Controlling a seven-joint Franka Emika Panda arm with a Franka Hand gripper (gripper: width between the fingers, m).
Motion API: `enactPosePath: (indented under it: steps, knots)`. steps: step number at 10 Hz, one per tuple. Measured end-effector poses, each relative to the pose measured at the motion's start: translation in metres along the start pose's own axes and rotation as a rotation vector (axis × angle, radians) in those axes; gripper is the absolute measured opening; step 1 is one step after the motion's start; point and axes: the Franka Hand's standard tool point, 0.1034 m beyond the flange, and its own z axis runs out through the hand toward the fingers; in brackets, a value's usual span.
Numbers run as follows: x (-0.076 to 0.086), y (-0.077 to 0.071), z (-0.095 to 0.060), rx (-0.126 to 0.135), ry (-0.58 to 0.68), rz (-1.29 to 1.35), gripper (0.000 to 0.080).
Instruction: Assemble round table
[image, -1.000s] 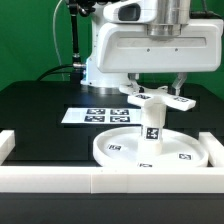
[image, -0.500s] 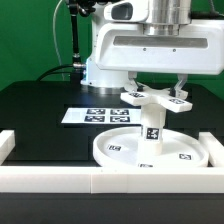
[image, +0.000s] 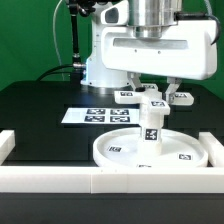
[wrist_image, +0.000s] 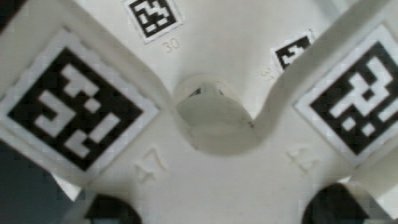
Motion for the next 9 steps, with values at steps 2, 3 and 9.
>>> enactPosePath:
  steps: [2, 3, 9]
  knots:
    - [0.0010, -0.0021, 0.0005, 0.024, 0.018, 0.173, 0.0442]
    - [0.0015, -0.0019, 0.0003, 0.023, 0.021, 0.272, 0.0442]
    - [0.0030, -0.0019, -0.0005, 0.029, 0.016, 0.735, 0.0442]
